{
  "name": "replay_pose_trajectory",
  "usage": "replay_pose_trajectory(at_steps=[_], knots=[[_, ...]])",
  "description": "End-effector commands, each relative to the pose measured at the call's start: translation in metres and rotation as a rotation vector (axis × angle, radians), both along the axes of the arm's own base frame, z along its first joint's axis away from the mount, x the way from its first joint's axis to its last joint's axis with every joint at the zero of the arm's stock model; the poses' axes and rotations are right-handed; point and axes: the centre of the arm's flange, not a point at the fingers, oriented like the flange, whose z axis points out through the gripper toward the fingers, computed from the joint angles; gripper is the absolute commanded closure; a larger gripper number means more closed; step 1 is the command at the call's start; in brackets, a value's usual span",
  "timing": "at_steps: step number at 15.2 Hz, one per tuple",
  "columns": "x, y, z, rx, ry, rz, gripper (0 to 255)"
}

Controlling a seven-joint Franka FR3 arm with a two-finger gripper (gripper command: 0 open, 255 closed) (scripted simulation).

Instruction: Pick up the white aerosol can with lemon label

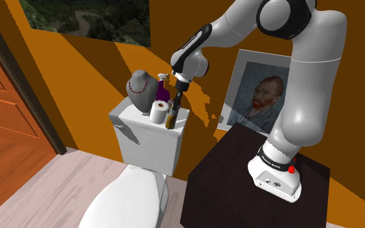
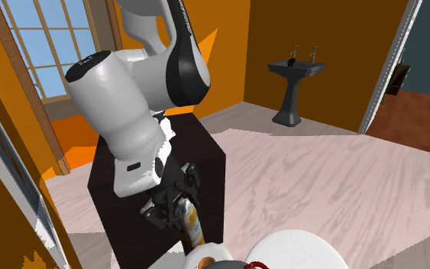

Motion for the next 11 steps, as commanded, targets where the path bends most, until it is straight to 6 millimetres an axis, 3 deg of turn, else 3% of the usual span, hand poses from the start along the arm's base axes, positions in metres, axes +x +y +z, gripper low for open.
replay_pose_trajectory(at_steps=[1,11], knots=[[-0.001,0.001,-0.002,0.000,0.003,0.001,255],[-0.001,0.000,0.047,0.000,0.003,0.001,255]])
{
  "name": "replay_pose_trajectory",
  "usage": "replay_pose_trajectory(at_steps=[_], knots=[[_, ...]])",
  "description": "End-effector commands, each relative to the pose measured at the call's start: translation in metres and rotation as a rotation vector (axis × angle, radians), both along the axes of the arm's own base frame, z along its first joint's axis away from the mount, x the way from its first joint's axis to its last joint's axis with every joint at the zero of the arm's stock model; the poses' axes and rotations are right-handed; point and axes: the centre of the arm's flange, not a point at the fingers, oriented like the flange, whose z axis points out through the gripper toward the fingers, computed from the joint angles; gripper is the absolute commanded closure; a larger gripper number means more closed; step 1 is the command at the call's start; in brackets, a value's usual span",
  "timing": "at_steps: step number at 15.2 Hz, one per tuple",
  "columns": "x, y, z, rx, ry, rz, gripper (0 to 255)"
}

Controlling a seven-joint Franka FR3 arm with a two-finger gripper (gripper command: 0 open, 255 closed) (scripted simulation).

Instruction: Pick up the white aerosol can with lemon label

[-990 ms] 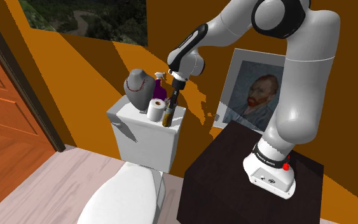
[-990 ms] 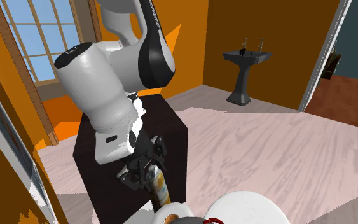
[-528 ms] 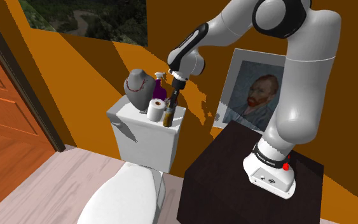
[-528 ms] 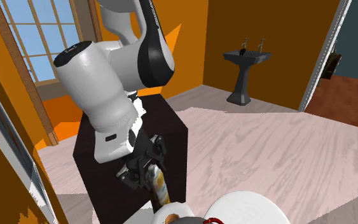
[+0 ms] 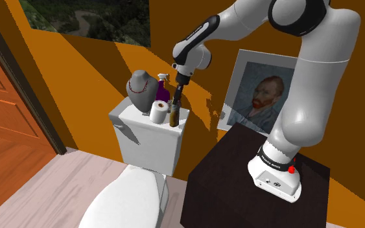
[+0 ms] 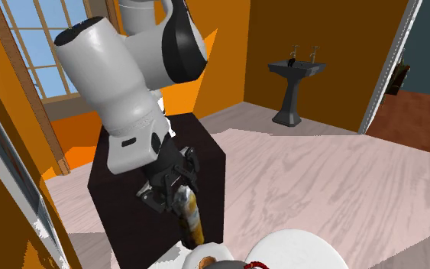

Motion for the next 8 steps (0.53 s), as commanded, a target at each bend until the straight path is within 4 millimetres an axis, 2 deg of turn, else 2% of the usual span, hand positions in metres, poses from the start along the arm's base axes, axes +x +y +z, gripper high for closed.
replay_pose_trajectory(at_steps=[1,6,8], knots=[[0.001,-0.001,0.011,0.000,0.000,0.000,255],[0.001,-0.001,0.037,0.000,0.000,0.000,255],[0.001,-0.001,0.038,0.000,0.000,0.000,255]])
